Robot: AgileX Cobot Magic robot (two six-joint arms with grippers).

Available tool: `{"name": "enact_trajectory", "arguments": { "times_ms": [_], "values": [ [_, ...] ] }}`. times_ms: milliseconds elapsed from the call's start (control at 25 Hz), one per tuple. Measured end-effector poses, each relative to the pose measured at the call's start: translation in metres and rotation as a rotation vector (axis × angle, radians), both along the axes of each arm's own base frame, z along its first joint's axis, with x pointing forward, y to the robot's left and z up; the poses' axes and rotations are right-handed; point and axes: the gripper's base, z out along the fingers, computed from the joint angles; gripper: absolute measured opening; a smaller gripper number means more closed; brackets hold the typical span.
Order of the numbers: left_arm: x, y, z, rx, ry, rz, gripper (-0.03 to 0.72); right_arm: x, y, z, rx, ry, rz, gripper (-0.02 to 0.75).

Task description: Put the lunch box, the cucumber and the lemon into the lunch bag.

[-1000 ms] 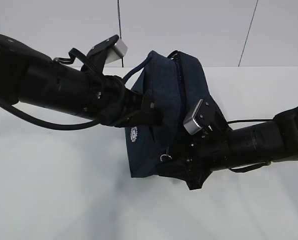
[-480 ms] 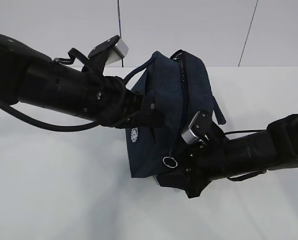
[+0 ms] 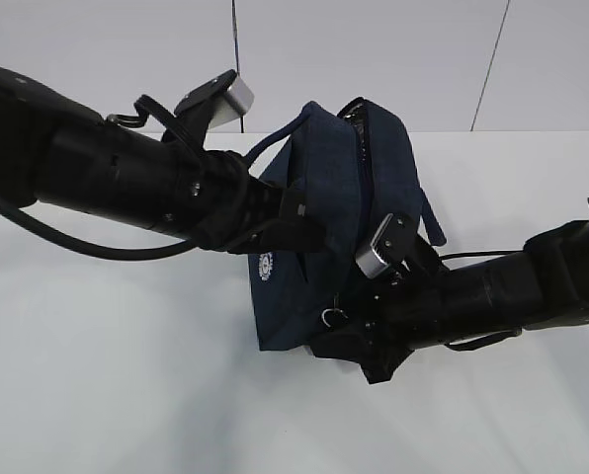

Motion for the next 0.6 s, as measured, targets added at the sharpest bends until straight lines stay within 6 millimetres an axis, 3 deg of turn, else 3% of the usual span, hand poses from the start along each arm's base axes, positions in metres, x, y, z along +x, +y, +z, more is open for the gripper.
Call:
{"name": "enact_trajectory", "arguments": {
  "times_ms": [600],
  "values": [
    [0.0,0.0,0.0,0.0,0.0,0.0,-0.006,0.0012,-0.0006,0.0022,-0.009,-0.009,-0.007,0.235]
  ]
}}
